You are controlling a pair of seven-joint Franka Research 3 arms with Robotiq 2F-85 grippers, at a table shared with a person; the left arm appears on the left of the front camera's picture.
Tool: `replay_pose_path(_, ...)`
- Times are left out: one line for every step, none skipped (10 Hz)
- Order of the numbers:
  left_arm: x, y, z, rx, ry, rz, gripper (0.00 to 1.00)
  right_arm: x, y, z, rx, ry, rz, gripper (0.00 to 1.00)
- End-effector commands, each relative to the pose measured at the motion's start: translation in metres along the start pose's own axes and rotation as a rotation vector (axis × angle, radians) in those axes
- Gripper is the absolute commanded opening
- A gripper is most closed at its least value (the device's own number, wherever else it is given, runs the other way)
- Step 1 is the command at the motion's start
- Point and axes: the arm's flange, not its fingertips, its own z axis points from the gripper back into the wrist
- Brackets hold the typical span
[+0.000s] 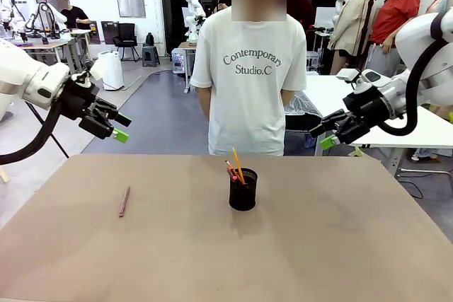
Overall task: Place the pens into the pen holder.
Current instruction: Pick up a writing instrument from the table and place it into the Pen holder.
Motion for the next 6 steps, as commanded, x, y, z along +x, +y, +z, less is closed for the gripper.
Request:
replay_pose_path(0.0013, -0.0002, 0.0006, 0.004, -0.011, 0.004, 1.0, 0.0068, 0.0011, 0.0172, 0.001, 0.065, 0.013, 1.0)
replay_pose_path(0.0013, -0.0002, 0.0006, 0.004, -0.011, 0.004, 1.0, 0.0044, 0.0024, 0.0159, -0.01, 0.076, 0.036, 1.0)
replay_pose_path(0.0013, -0.0002, 0.0006, 0.004, -0.011, 0.004, 1.0, 0.0033, 0.0006, 0.0143, -0.038, 0.08, 0.068, 1.0)
replay_pose_path(0.0013, -0.0002, 0.0006, 0.004, -0.011, 0.004, 1.0, 0.0018, 0.0017, 0.0111, -0.001, 0.051, 0.02, 1.0)
replay_pose_path(0.0013, -0.0002, 0.0006, 0.004, -0.011, 0.004, 1.0, 0.0018, 0.0017, 0.0111, -0.001, 0.051, 0.02, 1.0)
replay_pose_path(0.0013, -0.0002, 0.0006, 0.004, -0.011, 0.004, 1.0, 0.0018, 0.0017, 0.0111, -0.001, 0.051, 0.02, 1.0)
